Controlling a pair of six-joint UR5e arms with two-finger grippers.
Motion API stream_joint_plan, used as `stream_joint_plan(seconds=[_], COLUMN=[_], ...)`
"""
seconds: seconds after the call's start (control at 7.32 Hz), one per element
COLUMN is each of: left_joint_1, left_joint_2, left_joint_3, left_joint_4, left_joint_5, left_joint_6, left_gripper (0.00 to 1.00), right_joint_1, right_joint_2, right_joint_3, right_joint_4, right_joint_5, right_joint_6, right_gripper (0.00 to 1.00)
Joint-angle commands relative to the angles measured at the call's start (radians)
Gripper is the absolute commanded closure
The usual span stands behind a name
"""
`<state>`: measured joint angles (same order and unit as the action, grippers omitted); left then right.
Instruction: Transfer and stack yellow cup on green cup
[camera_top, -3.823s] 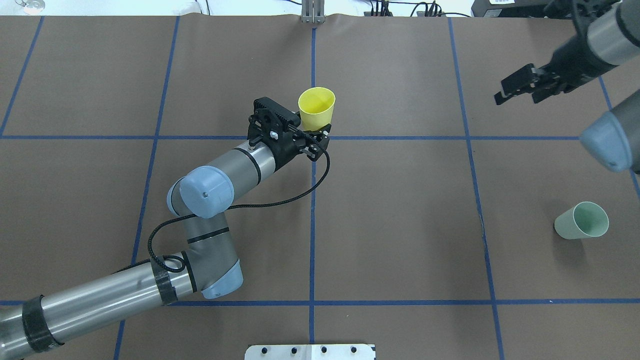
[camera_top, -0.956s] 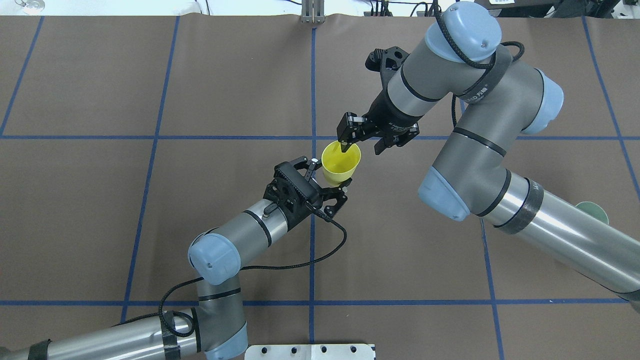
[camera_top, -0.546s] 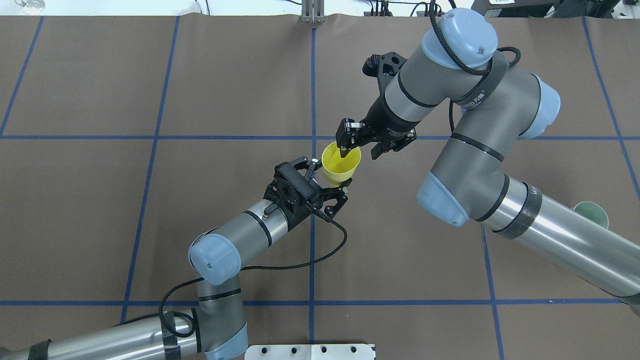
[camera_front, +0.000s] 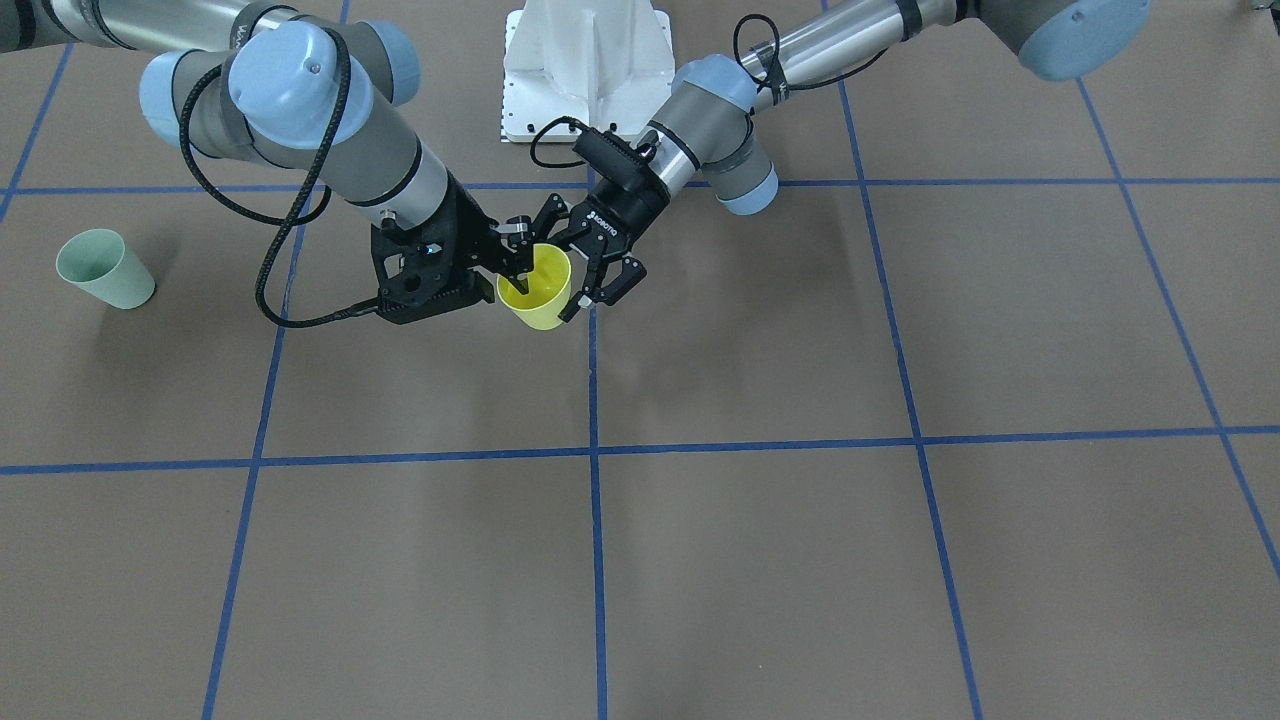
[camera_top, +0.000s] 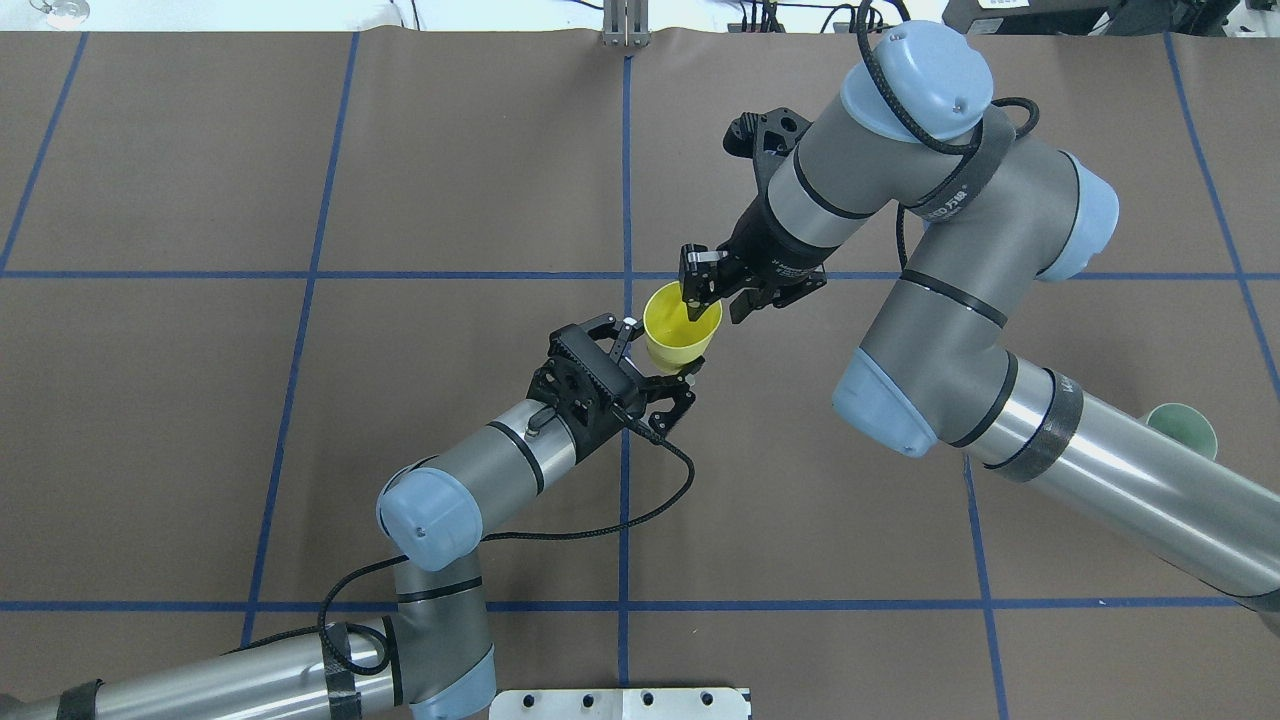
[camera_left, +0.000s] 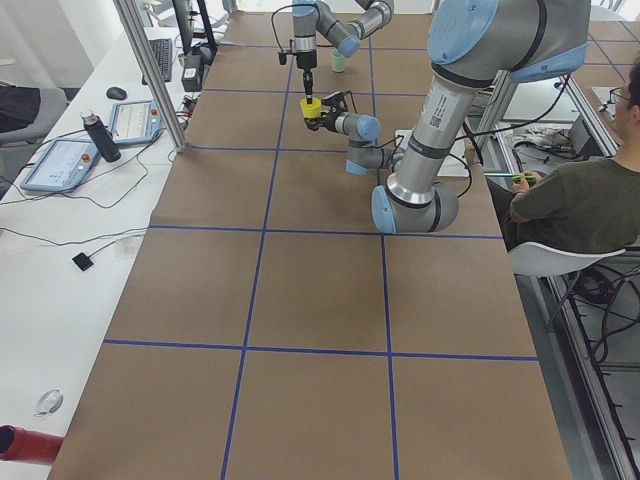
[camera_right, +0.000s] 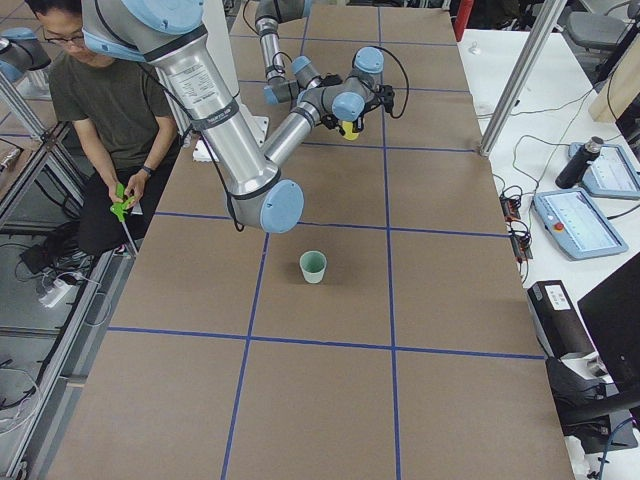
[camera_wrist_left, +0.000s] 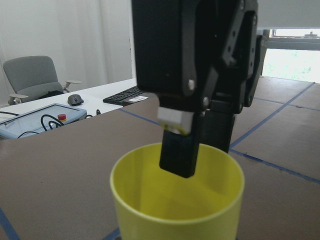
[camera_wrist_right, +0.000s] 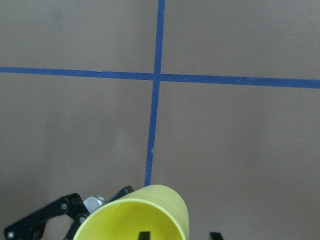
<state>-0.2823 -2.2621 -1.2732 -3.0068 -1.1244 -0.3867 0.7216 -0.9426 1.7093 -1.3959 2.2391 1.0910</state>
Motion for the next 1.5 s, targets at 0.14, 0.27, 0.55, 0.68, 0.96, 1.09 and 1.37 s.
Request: stream_joint_plan(seconds=[0.14, 0.27, 0.55, 0.68, 0.96, 1.09, 1.37], left_joint_1=[0.0, -0.002, 0.0, 0.0, -0.003, -0.008, -0.009], left_joint_2=[-0.001, -0.001, -0.01, -0.011, -0.008, -0.005, 0.003], left_joint_3=[0.0, 0.0, -0.009, -0.011, -0.032, -0.034, -0.058], left_joint_4=[0.0, 0.0, 0.0, 0.0, 0.0, 0.0, -0.001], left_joint_5=[0.0, 0.0, -0.002, -0.003, -0.003, -0.003, -0.002], left_joint_6=[-0.001, -0.001, -0.001, -0.003, 0.0, 0.011, 0.046], left_gripper=[0.75, 0.75, 0.01, 0.0, 0.0, 0.0, 0.0], right_joint_1=[-0.004, -0.004, -0.005, -0.005, 0.007, 0.054, 0.134], right_joint_2=[-0.001, -0.001, -0.001, -0.001, -0.008, -0.015, -0.073], right_joint_3=[0.004, 0.004, 0.001, 0.001, 0.018, 0.023, 0.061], right_joint_4=[0.001, 0.002, 0.002, 0.002, 0.0, 0.0, -0.003], right_joint_5=[0.001, 0.001, 0.001, 0.002, 0.007, 0.031, 0.073], right_joint_6=[0.006, 0.007, 0.009, 0.012, 0.012, 0.009, 0.003], right_gripper=[0.73, 0.92, 1.0, 1.0, 1.0, 1.0, 1.0])
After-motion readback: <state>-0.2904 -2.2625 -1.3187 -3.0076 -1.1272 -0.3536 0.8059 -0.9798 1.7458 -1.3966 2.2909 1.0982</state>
